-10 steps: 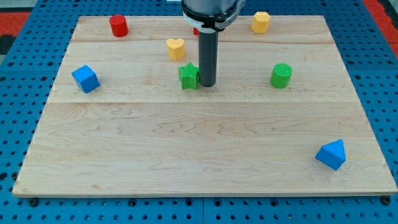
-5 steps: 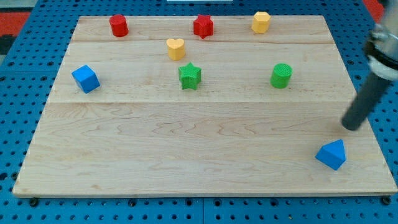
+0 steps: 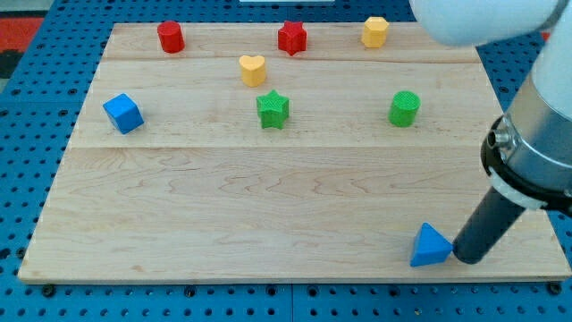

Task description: Move the blue triangle towards the bottom left

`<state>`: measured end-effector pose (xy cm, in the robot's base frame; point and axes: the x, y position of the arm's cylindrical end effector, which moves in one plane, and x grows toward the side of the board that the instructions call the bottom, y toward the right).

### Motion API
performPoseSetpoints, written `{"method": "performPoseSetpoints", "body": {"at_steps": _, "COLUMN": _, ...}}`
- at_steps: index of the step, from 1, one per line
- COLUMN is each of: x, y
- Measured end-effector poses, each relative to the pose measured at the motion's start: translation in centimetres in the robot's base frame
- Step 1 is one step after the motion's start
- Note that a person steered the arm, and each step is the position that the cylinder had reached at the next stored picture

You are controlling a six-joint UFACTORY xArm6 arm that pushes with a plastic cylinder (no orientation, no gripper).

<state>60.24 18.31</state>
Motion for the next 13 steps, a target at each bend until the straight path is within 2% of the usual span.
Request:
{"method": "performPoseSetpoints", "body": {"at_steps": 1, "x": -0.6, "y": -6.7}}
{"method": "performPoseSetpoints", "body": {"at_steps": 2, "x": -3.3, "y": -12.8}}
{"method": "performPoseSetpoints", "body": {"at_steps": 4, "x": -8.7, "y": -20.1}}
{"method": "performPoseSetpoints", "body": {"at_steps": 5, "x": -10.0, "y": -20.5}}
{"method": "performPoseSetpoints", "body": {"at_steps": 6, "x": -13.3, "y": -19.9}}
{"method": "performPoseSetpoints", "body": {"at_steps": 8, "x": -15.5, "y": -19.7}}
{"method": "performPoseSetpoints", "body": {"at_steps": 9, "x": -14.8, "y": -22.9}}
{"method": "performPoseSetpoints", "body": {"at_steps": 10, "x": -12.6, "y": -29.4}}
{"method": "performPoseSetpoints", "body": {"at_steps": 12, "x": -17.0, "y": -29.9}}
{"method": "performPoseSetpoints", "body": {"at_steps": 13, "x": -16.3, "y": -33.9}}
